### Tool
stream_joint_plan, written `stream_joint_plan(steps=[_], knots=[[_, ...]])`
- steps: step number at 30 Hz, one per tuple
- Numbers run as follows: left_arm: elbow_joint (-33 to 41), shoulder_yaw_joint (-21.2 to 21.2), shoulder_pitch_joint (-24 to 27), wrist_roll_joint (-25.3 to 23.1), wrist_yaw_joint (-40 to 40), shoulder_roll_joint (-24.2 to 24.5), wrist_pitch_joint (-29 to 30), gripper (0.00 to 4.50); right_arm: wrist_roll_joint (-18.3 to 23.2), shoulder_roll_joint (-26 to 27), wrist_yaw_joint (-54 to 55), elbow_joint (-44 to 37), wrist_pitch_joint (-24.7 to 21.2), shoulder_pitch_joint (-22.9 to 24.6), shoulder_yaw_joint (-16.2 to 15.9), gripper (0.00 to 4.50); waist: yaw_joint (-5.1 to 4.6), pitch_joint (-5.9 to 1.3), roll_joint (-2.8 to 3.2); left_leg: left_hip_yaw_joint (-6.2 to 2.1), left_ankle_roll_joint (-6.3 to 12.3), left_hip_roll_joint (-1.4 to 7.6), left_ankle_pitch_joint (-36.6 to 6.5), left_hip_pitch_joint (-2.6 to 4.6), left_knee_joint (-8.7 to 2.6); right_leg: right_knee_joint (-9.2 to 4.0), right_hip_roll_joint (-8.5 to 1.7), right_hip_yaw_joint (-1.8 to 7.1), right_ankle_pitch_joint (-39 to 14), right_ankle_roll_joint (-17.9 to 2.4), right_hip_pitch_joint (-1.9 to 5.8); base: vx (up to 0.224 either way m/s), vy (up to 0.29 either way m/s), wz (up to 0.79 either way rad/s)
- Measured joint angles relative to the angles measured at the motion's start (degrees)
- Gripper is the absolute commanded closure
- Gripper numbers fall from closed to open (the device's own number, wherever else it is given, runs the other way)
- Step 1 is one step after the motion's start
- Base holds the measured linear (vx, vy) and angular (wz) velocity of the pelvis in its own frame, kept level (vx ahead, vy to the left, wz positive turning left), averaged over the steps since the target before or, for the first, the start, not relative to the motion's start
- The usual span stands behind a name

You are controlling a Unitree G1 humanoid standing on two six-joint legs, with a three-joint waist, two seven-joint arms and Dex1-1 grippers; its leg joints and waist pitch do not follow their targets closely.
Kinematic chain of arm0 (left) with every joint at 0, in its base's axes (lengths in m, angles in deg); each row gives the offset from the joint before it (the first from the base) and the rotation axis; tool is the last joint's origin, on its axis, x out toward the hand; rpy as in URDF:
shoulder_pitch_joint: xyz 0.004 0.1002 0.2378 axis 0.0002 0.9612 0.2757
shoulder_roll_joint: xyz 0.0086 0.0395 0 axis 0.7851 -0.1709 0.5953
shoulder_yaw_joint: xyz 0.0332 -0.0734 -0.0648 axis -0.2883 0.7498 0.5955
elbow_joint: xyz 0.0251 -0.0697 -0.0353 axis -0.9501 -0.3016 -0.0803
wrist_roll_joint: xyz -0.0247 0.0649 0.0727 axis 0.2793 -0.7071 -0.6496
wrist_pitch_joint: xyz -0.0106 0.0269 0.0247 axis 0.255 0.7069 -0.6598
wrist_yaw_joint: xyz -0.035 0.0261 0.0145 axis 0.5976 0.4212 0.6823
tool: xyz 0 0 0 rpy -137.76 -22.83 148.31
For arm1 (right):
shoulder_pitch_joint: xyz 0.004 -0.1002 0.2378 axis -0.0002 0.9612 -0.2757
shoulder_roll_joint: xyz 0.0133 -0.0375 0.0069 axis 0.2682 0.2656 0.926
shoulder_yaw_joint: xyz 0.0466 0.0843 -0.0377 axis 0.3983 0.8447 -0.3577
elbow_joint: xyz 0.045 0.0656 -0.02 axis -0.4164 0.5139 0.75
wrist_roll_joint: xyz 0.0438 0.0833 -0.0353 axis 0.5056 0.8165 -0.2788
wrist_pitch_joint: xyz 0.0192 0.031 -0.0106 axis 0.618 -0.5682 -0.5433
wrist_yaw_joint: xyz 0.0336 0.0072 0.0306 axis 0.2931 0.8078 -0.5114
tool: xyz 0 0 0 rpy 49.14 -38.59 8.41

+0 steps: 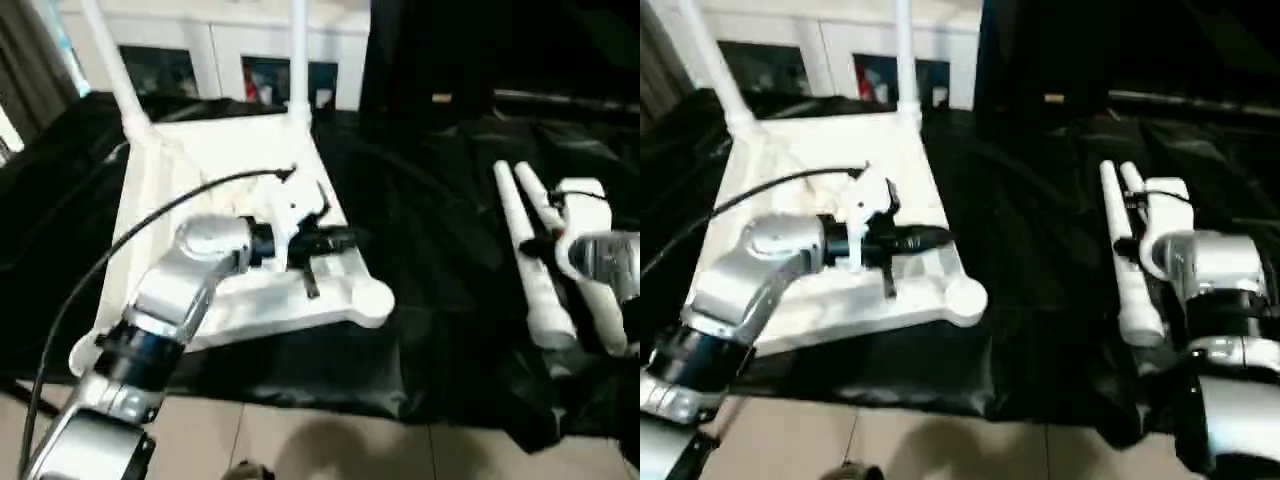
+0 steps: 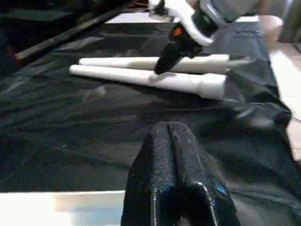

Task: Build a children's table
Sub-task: Pick table leg

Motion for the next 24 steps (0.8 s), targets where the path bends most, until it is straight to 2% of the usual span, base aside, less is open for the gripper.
stream_joint_plan(steps=[1,9,12,16,18,24], knots=[[1.1,-0.3,0.1,0.4,0.8,0.4,1.3,4.16,0.0,0.0,0.8,0.6,0.4,-0.1,0.2,2.19,-0.08,0.03,0.11,0.01,0.01,-0.01,0.0,0.0,0.06,0.04,-0.01,0.03,0.0,0.0,0.0,0.0,0.0,0.0],[6.2,-1.9,1.0,3.2,3.3,2.6,8.2,3.63,0.0,-0.7,-0.2,3.1,-1.0,-2.1,0.5,1.68,-0.22,0.05,0.3,0.01,-0.01,0.02,0.0,0.03,0.19,0.31,-0.01,0.05,0.0,0.0,-0.05,0.0,0.0,0.0],[7.1,-1.9,1.0,3.3,3.5,3.0,9.2,3.29,0.3,-1.0,-2.7,5.2,-3.1,-2.1,-0.8,1.35,-0.23,0.05,0.3,0.01,0.0,0.01,0.0,0.01,0.25,0.3,-0.02,0.07,0.0,0.0,-0.04,0.0,0.0,0.0],[8.0,-1.9,1.0,3.3,3.5,3.3,10.2,2.96,0.4,-0.9,-4.9,7.7,-5.3,-1.9,-2.3,1.22,-0.18,0.05,0.31,0.01,0.0,0.02,0.0,0.01,0.25,0.33,-0.02,0.06,0.0,0.0,-0.05,0.0,0.0,0.0],[8.2,-1.9,1.0,3.3,3.5,3.5,10.4,2.8,0.3,-0.9,-4.7,8.6,-5.4,-1.8,-2.3,1.51,-0.16,0.05,0.31,0.01,0.0,0.02,0.0,0.01,0.25,0.34,-0.02,0.06,0.0,0.0,-0.05,0.0,0.0,0.0],[8.9,-1.9,1.0,3.8,3.5,3.7,11.3,2.34,0.4,-0.9,-4.6,8.9,-5.4,-1.8,-2.2,1.99,-0.15,0.05,0.3,0.01,0.0,0.02,0.0,0.01,0.28,0.35,-0.02,0.07,0.0,0.0,-0.05,0.0,0.0,0.0]])
